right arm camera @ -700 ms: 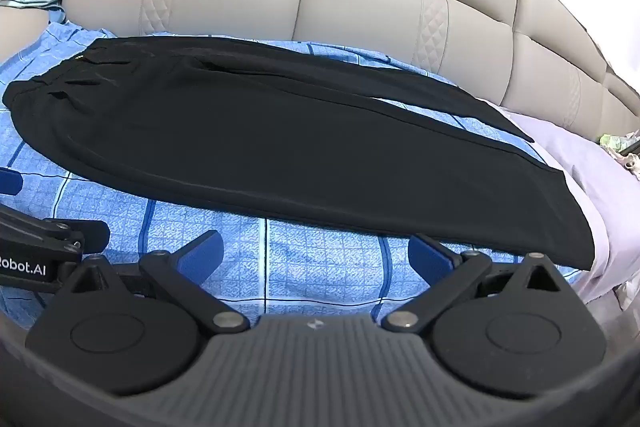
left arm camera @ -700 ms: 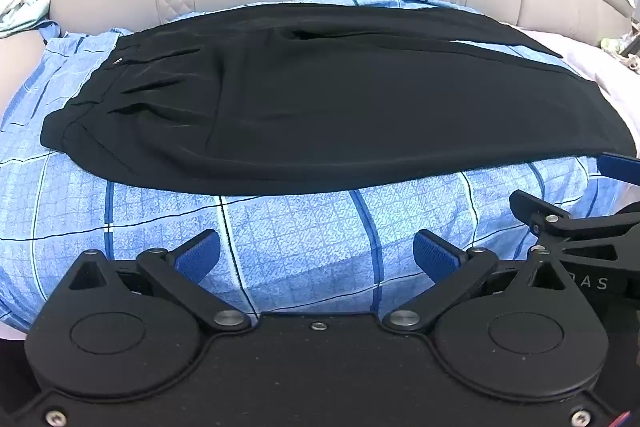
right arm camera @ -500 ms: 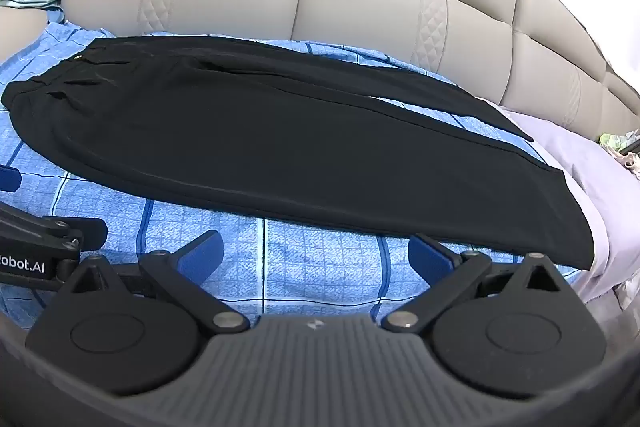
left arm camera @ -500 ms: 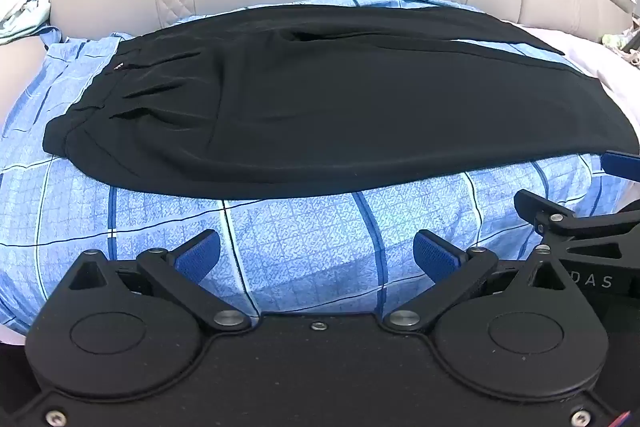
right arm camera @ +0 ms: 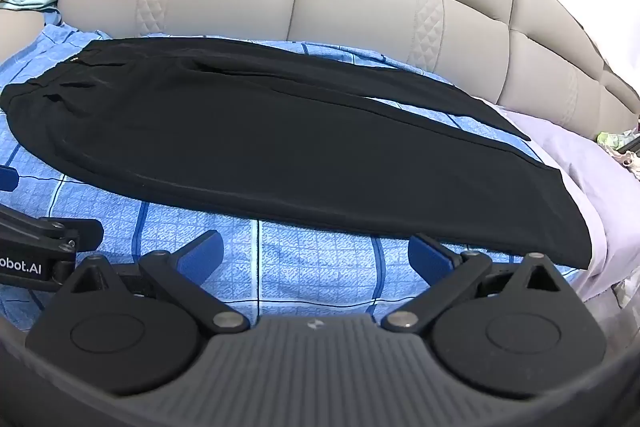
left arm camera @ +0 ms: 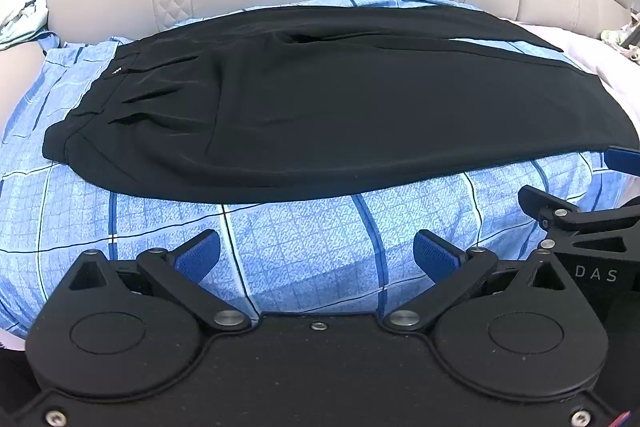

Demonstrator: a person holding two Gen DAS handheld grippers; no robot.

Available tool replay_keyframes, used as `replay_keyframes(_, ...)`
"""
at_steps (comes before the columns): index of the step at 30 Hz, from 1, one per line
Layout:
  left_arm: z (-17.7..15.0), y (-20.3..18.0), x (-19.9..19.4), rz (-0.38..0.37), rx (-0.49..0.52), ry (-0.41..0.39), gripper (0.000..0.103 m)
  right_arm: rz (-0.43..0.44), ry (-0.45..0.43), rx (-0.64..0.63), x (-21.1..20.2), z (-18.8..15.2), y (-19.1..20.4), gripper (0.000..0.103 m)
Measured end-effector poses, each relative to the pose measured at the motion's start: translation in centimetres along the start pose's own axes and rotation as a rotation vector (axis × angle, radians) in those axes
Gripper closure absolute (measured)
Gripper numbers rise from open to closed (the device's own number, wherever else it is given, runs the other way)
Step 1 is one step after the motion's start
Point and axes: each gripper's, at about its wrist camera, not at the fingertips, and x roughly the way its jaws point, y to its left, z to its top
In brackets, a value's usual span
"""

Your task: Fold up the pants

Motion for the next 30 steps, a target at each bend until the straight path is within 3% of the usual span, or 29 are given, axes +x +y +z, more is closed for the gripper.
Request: replay_keyframes(30,0.24,0.06,-0.33,0.004,0.019,-0.016,0.000,-0.005,0.000,-0.003,-0.27,0.11,-0.08,0.000)
